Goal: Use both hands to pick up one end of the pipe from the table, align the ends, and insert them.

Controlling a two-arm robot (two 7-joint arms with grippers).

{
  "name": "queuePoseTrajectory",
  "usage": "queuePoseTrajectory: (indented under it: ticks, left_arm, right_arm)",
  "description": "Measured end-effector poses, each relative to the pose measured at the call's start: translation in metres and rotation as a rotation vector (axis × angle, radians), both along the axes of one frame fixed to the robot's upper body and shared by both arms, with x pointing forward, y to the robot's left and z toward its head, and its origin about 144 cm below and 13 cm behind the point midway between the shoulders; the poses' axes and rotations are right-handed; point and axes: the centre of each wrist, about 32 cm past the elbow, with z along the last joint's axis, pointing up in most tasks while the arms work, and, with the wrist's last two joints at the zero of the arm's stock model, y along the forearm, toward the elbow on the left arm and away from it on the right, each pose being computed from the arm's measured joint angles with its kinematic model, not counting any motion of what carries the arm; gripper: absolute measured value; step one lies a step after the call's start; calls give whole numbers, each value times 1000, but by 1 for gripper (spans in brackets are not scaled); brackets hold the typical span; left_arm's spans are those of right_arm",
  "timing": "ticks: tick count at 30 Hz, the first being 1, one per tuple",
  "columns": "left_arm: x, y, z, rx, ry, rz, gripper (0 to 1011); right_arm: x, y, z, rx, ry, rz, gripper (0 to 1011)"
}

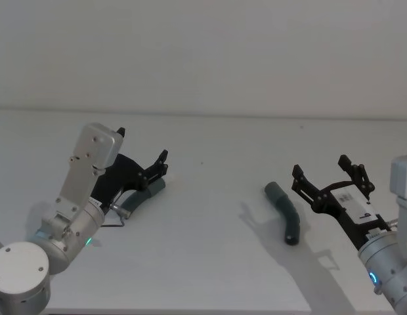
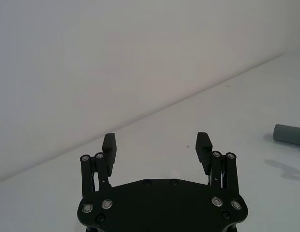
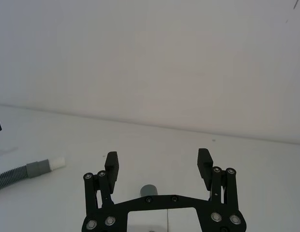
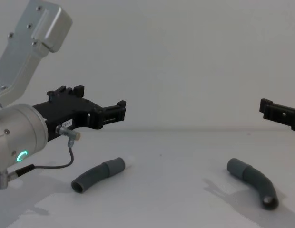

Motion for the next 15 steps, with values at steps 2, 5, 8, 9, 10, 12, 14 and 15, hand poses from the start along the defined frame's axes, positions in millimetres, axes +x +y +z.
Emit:
queuePoseTrajectory:
  ticks: [2,5,8,9,10,12,14,15]
  left_arm:
    - [0,0,0,0,0,0,1002]
    - [0,0,0,0,0,0,1001]
    - [0,0,0,0,0,0,1001]
    - [0,0,0,0,0,0,1001]
    - [0,0,0,0,0,0,1002]
    - [0,0,0,0,0,0,1002]
    - [0,0,0,0,0,0,1002]
    - [0,0,0,0,1,0,1001]
  right_arm:
    - [0,0,0,0,0,0,1001]
    - [0,0,0,0,0,0,1001]
    - [0,0,0,0,1,0,1001]
    - [0,0,0,0,1,0,1001]
    - [0,0,0,0,1,-1,1001]
    - [0,0,0,0,1,-1,1001]
    - [0,0,0,0,1,-1,1001]
    - [0,0,0,0,1,-1,1001]
